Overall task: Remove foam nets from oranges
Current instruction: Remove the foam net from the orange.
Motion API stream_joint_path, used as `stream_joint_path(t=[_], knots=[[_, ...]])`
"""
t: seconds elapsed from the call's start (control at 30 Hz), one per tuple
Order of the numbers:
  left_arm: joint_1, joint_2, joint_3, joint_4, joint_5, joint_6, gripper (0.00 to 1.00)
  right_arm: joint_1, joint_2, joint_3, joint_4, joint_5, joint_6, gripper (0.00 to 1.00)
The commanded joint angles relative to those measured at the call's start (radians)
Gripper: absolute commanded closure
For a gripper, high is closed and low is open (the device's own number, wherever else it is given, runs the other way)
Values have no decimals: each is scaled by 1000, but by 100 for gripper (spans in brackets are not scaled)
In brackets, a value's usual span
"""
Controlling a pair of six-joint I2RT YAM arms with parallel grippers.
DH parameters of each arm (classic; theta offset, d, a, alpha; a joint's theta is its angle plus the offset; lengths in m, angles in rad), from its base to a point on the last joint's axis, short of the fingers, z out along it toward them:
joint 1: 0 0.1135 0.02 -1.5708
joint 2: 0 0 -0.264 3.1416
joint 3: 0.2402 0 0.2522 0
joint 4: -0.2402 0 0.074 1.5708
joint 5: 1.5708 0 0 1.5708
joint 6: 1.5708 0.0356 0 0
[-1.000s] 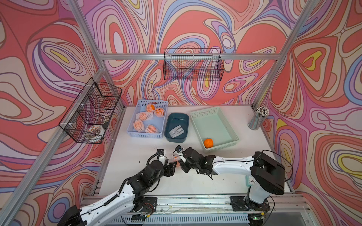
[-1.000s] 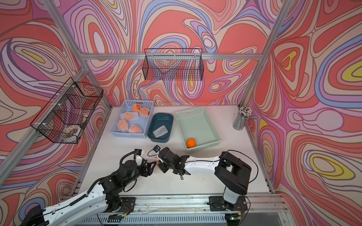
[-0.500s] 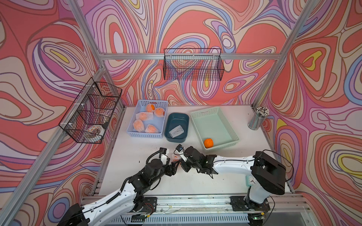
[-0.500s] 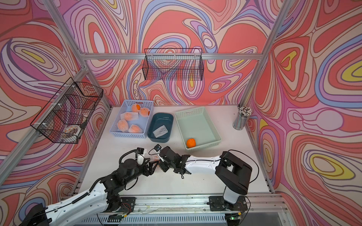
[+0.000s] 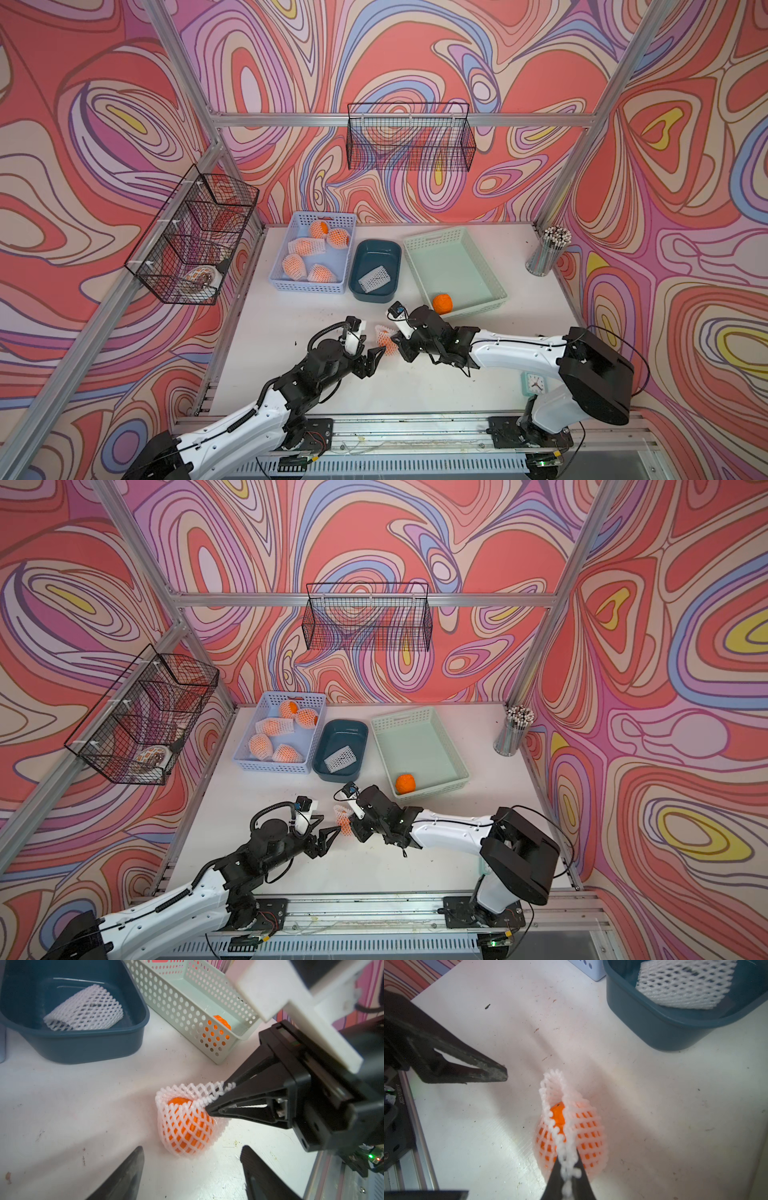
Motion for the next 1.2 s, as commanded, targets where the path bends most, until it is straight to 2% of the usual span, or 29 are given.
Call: stream_joint_path(t=[0.0,0.07,0.27,0.4,0.53,0.63,0.83,1.0,1.17], knots=[[7,11,-58,160,51,88,24,-9,-38,-40,17,-28,-19,92],[7,28,-67,212,68,112,25,-10,-46,-48,24,-36,-22,92],[7,152,21,158,96,181,27,-17,-52,-53,23,-35,-26,92],[7,233,31,227,92,191,28,-19,-65,-59,24,-47,-27,92],[12,305,53,268,65,205,35,-20,-87,-72,15,-53,-28,92],[23,353,55,336,104,208,37,-20,-104,-85,15,-62,-28,92],[39,452,85,422,254,227,42,-22,-110,-95,18,-76,-27,92],[49,522,128,422,359,227,59,-29,-115,-105,29,-78,-23,91],[54,559,175,346,376,236,80,-39,-126,-108,23,-77,-23,89]])
